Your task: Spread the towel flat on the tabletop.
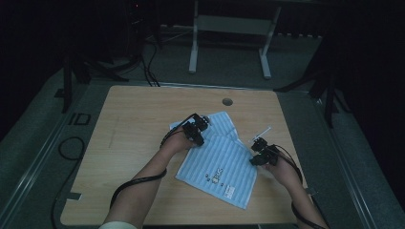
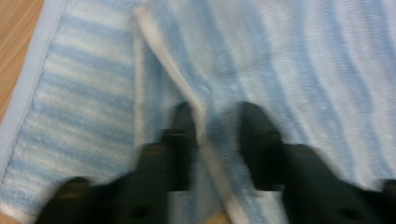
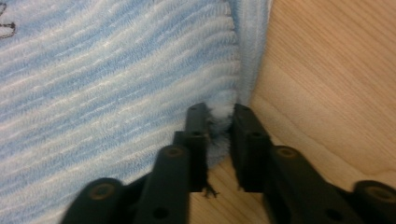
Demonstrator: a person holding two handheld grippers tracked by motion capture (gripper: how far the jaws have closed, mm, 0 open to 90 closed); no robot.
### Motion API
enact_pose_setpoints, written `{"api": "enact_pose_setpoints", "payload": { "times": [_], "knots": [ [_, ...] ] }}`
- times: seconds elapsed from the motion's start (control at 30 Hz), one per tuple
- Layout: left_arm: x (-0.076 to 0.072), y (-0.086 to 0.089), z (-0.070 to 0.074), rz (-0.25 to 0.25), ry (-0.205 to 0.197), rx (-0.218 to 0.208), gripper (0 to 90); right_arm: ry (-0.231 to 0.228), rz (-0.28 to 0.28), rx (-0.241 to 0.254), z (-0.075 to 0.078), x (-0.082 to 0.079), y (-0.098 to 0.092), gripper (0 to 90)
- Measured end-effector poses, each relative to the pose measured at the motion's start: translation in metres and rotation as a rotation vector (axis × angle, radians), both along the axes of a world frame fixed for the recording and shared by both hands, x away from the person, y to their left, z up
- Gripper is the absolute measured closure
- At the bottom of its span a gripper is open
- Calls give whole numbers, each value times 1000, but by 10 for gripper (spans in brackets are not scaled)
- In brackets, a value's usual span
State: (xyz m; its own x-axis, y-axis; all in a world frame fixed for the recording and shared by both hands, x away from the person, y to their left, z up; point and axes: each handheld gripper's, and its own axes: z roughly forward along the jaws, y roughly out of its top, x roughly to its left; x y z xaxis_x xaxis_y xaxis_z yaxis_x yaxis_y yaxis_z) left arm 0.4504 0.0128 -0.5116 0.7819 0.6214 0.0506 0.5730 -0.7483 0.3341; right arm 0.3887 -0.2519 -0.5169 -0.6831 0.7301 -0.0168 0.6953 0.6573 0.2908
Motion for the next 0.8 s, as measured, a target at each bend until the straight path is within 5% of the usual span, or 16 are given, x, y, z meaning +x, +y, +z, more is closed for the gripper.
{"api": "enact_pose_setpoints", "payload": {
  "times": [0.1, 0.33, 0.5, 0.8],
  "knots": [
    [-3, 2, 7, 5, -15, -12, 878, -2, 7, 0, 3, 1, 0, 852],
    [-28, 17, 36, -5, -49, -82, 891, -34, 27, 17, 18, -6, 0, 859],
    [-69, 33, 50, -44, -98, -80, 891, -62, 49, 16, 29, -15, 3, 859],
    [-143, 61, 44, -113, -65, -129, 888, -67, 121, 31, 35, -39, 11, 859]
  ]
}}
